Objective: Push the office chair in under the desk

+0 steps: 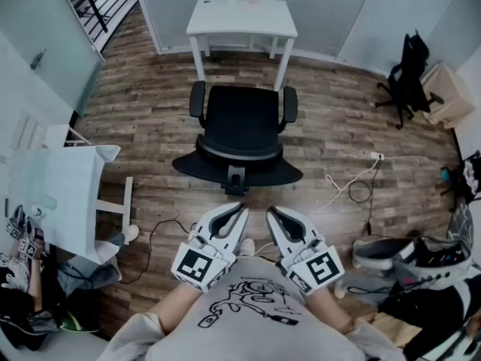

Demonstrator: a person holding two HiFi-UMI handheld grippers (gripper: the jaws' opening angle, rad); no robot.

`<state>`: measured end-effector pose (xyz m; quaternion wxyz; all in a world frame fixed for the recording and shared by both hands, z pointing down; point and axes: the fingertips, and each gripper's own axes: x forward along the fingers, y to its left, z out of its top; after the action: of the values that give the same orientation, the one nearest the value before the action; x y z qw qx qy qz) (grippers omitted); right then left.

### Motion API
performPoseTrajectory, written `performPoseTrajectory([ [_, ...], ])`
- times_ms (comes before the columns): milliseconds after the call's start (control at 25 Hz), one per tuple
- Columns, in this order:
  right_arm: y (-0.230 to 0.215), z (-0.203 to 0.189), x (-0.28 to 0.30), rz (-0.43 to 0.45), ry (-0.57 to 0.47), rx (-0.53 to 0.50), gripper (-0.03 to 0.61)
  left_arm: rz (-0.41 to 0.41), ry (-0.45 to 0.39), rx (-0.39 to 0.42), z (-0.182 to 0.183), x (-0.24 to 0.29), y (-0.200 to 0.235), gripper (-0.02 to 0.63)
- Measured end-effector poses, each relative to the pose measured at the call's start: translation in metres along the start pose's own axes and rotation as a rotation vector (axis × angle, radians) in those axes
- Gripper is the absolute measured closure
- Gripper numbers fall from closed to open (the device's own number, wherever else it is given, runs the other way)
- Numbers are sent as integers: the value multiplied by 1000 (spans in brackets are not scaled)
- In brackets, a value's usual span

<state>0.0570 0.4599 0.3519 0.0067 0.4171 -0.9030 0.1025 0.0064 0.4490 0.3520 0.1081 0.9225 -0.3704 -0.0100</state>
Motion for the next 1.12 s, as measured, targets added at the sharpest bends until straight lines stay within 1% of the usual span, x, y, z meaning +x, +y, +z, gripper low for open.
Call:
performPoseTrajectory([
  [320,3,0,-2,-1,-8,2,535,-1,3,-3,-4,-5,-2,589],
  [480,-2,2,-2,4,-13,35,534,-5,19,-13,-7,-2,-2,589],
  [760,-10,1,-6,2,-18,50,534,3,21,12,-7,5,1,589],
  [840,-12,1,-7,1,-16,51,534,5,23,8,-8,7,1,589],
  [1120,-13,-4,-16,12,-19,49,532,3,27,17,-14,11,-12,589],
])
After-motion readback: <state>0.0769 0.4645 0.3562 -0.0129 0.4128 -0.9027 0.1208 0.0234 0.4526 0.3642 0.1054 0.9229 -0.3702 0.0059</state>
